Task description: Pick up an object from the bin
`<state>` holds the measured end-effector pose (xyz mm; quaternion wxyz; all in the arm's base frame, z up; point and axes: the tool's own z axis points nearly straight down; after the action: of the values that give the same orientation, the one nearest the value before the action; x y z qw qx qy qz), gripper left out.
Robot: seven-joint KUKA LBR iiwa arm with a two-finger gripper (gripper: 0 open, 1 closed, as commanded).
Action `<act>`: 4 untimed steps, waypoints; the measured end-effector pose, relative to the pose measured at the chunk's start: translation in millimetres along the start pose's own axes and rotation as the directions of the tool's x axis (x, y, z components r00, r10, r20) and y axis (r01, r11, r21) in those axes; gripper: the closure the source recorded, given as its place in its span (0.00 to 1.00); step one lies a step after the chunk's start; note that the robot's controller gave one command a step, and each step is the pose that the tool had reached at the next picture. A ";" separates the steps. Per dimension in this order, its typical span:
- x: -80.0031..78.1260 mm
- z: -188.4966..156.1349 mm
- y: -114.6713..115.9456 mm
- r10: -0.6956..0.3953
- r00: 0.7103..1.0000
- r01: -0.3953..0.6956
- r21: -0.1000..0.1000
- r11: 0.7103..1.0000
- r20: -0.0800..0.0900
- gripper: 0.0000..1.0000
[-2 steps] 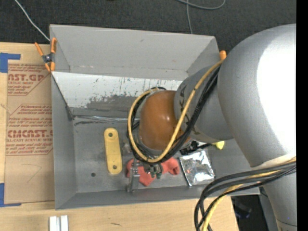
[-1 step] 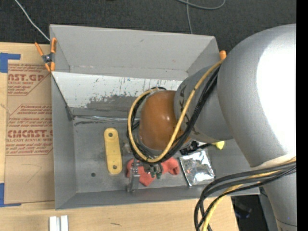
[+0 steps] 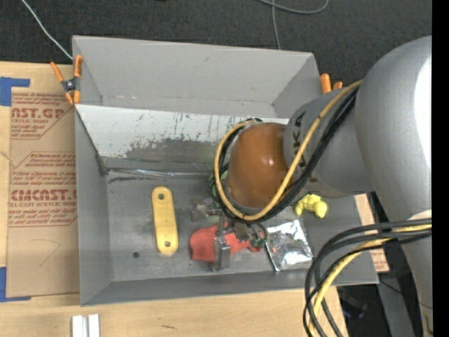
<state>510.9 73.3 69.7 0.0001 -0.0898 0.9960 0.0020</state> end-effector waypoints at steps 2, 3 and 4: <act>9.6 0.2 -15.1 0.314 0.949 -0.314 0.000 0.949 -0.002 1.00; 10.8 -13.2 -17.0 0.281 0.960 -0.281 0.001 0.960 -0.002 1.00; 16.0 -18.3 -27.6 0.265 0.964 -0.265 0.001 0.964 -0.003 1.00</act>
Offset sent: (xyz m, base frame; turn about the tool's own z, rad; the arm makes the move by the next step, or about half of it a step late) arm 0.0000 0.0000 0.0000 0.0000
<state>500.1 43.2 87.9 -0.0016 0.0443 0.9990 0.0016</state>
